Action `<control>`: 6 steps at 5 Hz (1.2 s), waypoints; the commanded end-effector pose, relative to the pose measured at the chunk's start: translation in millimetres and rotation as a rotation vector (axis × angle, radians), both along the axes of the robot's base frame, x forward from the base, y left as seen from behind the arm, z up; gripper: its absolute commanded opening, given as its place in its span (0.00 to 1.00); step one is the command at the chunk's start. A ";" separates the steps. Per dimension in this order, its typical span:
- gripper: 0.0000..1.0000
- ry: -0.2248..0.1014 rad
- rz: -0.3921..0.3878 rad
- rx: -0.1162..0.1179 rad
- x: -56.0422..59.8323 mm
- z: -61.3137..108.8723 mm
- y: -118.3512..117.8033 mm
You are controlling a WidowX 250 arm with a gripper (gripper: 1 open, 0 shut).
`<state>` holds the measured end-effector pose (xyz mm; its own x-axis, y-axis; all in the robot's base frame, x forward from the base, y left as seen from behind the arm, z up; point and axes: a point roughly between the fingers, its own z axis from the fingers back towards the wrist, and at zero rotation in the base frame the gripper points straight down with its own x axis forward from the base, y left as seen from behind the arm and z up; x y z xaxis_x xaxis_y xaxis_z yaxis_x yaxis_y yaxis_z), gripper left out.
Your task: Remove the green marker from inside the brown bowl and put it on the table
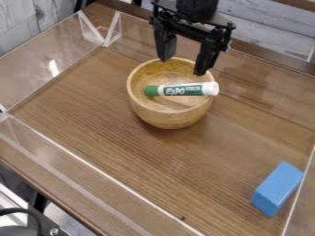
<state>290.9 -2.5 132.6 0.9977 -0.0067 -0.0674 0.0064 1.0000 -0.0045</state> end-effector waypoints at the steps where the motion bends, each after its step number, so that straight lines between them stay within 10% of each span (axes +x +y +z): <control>1: 1.00 0.004 -0.043 -0.001 -1.0 -8.1 2.5; 6: 1.00 -0.042 -0.201 -0.021 -6.4 -41.4 17.8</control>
